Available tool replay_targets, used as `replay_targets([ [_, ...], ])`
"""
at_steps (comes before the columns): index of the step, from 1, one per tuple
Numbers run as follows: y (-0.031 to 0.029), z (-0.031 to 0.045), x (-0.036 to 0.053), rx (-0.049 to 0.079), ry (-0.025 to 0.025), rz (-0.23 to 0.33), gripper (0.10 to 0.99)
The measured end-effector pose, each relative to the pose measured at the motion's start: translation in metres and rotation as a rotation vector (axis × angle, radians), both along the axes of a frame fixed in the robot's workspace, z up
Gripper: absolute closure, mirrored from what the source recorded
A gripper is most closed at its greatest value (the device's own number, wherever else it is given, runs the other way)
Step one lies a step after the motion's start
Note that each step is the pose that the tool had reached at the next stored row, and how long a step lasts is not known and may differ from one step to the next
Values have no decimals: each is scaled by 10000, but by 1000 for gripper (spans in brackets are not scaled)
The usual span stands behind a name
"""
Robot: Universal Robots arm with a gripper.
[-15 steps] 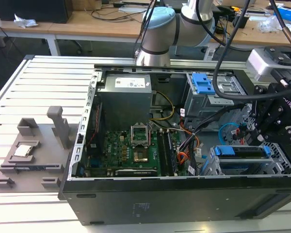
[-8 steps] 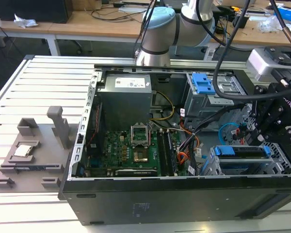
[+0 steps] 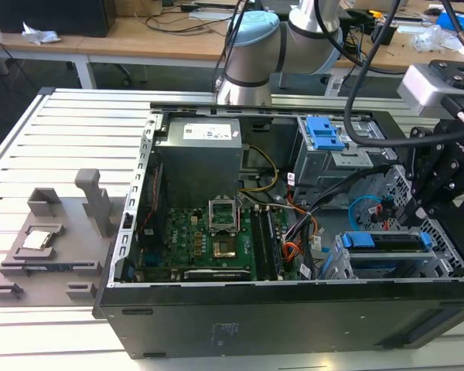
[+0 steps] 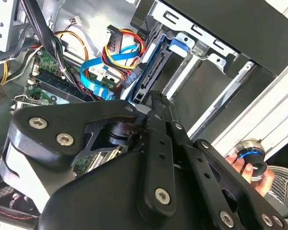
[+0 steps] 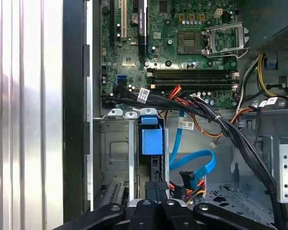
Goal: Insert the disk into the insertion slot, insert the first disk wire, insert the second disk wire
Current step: 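Insert the first disk wire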
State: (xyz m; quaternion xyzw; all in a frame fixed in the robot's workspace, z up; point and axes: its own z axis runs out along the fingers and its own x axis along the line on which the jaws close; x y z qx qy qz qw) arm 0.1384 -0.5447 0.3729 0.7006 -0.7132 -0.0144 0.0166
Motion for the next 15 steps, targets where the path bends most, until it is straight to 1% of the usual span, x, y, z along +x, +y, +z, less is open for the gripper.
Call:
replay_targets([
  [3,0,1,0,0,0,0,973],
  [6,0,3,0,0,0,0,792],
  [7,0,3,0,0,0,0,792],
  [9,0,4,0,0,0,0,667],
  [12,8,7,0,-5,0,0,667],
  [15,95,4,2,0,0,7,667],
])
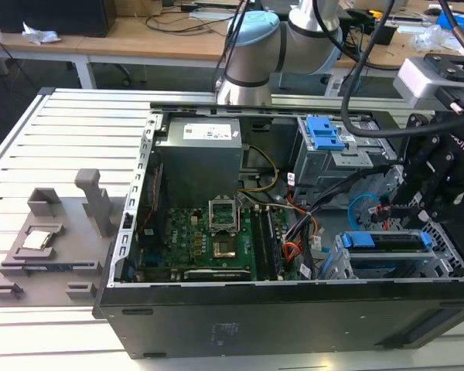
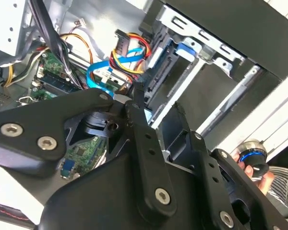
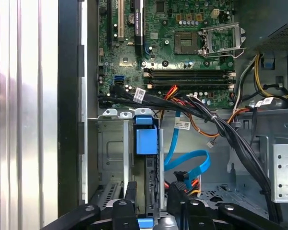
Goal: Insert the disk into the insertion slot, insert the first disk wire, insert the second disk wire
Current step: 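Insert the first disk wire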
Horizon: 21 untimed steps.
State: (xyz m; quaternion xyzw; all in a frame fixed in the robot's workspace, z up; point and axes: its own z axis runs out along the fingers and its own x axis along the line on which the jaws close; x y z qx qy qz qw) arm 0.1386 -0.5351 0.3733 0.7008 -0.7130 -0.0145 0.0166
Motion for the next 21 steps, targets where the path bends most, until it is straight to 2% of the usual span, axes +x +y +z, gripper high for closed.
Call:
replay_targets([
  [2,57,0,7,0,0,25,667],
  [7,60,0,19,-8,0,32,667],
  [12,66,0,123,-7,5,29,667],
  [17,84,-35,157,-6,8,27,667],
  [18,95,-41,161,-7,8,28,667],
  [20,170,-45,161,-8,9,28,667],
  [21,180,-46,161,-11,8,29,667],
])
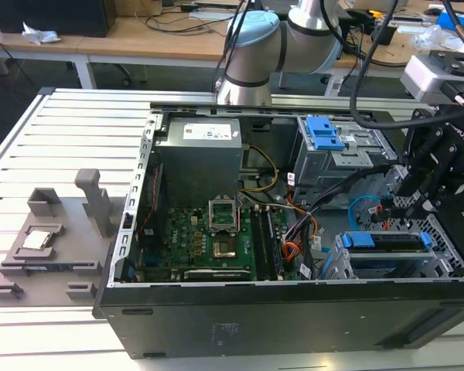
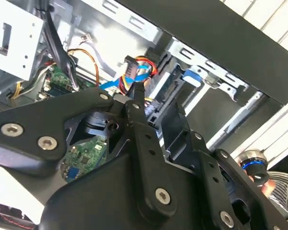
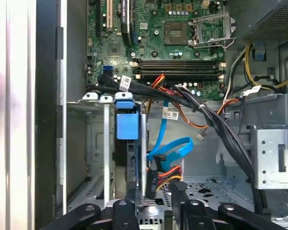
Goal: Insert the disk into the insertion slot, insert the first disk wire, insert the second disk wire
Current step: 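Insert the first disk wire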
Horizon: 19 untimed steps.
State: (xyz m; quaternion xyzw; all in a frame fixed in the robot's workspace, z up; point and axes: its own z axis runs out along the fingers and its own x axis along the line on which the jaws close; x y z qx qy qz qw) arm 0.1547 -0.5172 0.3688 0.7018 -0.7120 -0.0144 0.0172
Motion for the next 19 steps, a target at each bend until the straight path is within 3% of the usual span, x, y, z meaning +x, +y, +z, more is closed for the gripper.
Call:
replay_targets([
  [3,0,-18,-1,-90,1,-14,667],
  [5,0,-47,-22,-318,1,-117,667],
  [6,0,-61,-37,-349,1,-156,667],
  [10,0,-130,-60,-416,1,-220,667],
  [14,0,-136,-61,-425,1,-222,667],
  [15,0,-137,-61,-424,1,-222,682],
  [17,0,-137,-61,-426,2,-222,812],
  [18,0,-137,-61,-426,1,-222,812],
  [19,0,-137,-60,-426,2,-222,918],
])
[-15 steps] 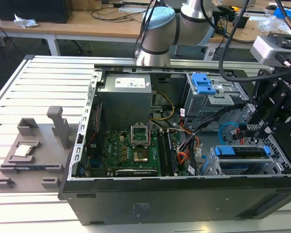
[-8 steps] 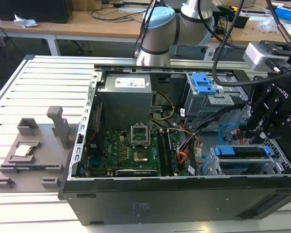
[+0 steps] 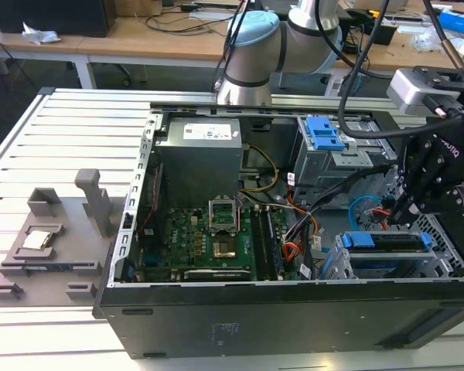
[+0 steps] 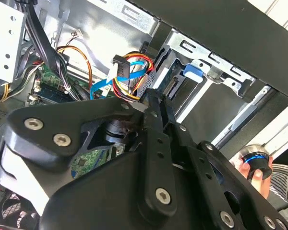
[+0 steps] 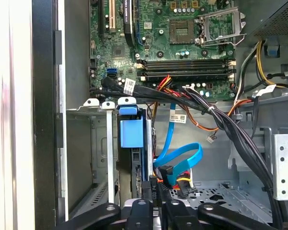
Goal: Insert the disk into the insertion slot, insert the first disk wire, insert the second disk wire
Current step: 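Insert the first disk wire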
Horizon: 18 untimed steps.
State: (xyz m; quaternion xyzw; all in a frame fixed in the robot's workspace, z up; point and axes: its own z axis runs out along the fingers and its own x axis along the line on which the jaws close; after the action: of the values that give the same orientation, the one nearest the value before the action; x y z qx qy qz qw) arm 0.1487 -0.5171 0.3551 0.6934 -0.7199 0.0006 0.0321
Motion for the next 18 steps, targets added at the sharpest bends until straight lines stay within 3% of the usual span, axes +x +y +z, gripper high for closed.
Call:
replay_targets([
  [6,-13,-2,1,3,0,0,918],
  [9,-122,-9,29,-1,3,-2,918],
  [12,-128,-50,83,-1,10,0,918],
  [18,-128,-117,88,-4,12,-1,918],
])
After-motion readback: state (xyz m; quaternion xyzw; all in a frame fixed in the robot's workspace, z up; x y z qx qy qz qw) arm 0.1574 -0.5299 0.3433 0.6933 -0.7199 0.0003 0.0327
